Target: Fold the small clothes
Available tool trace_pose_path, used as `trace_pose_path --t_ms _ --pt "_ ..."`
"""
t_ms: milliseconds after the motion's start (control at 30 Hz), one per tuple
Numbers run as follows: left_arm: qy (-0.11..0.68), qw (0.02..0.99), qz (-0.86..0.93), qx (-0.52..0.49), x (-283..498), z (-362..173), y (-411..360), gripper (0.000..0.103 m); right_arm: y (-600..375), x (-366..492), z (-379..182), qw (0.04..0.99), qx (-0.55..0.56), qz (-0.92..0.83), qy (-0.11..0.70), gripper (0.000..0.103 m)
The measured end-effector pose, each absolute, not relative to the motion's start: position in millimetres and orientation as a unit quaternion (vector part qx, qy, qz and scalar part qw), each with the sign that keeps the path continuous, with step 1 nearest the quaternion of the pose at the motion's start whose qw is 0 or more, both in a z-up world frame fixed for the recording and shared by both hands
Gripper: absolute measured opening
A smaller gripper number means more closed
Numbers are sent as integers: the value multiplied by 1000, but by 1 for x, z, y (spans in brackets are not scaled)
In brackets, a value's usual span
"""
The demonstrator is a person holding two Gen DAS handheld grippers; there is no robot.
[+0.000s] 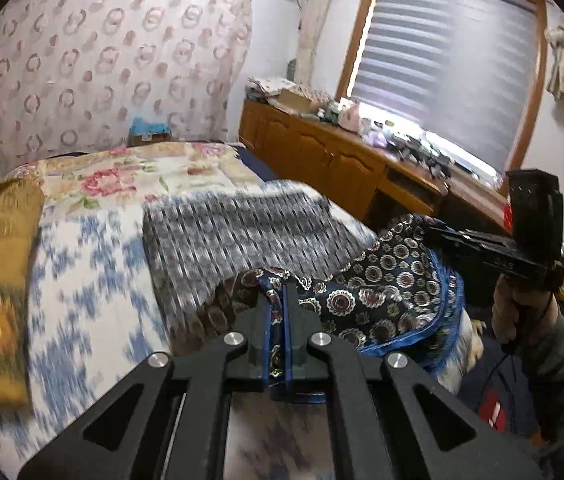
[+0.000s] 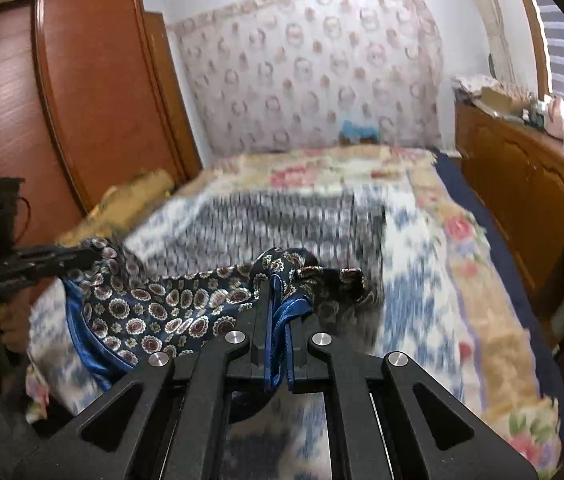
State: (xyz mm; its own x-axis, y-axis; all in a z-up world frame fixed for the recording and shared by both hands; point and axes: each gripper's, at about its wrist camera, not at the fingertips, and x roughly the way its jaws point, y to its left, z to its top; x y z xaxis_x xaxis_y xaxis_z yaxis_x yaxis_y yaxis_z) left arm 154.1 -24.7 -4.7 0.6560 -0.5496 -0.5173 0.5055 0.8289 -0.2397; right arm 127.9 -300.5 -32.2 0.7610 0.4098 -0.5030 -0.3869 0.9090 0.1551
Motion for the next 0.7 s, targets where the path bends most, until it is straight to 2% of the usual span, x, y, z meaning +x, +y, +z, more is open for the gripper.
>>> trace_pose_path --t_ms 200,533,700 --pt "302 916 -261 -41 220 2 -23 1 -301 186 -17 939 15 214 268 2" --pt "337 910 -237 -36 302 -21 -28 1 -306 273 -38 924 19 212 317 2" --pt "350 908 -228 -32 325 -27 -25 7 -308 302 -46 922 16 198 333 5"
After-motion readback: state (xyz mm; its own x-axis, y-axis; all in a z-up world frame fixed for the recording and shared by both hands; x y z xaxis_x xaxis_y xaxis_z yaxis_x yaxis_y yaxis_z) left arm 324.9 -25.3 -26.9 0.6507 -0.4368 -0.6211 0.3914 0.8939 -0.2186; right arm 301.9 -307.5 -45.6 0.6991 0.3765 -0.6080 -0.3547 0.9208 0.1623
